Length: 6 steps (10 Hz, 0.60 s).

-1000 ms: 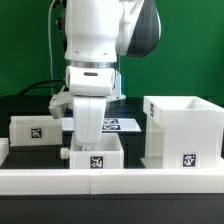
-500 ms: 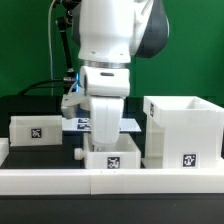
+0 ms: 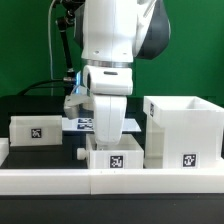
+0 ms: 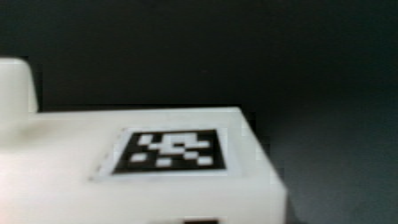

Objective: Assemble drawer

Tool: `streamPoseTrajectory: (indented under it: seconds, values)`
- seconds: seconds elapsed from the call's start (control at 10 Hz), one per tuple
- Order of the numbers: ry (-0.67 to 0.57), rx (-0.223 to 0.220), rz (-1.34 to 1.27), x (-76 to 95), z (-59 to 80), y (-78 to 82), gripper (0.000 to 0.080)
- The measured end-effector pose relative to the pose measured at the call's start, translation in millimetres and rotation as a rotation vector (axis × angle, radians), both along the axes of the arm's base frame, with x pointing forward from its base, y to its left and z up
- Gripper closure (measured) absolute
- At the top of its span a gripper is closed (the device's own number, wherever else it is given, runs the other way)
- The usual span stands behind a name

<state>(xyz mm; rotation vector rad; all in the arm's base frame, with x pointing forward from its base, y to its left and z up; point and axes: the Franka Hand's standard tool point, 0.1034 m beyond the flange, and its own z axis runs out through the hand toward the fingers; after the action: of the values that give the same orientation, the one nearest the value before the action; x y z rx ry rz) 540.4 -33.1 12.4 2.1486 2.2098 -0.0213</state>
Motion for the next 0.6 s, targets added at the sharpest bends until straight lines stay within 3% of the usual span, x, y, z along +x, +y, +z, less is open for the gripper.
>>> streamPoseTrajectory:
  seconds: [0.4, 0.6]
  values:
    - [0.017, 0.000, -0.036, 7.4, 1.5, 16.1, 0.0758]
    - [0.014, 0.001, -0.037, 6.5, 0.3, 16.7, 0.0758]
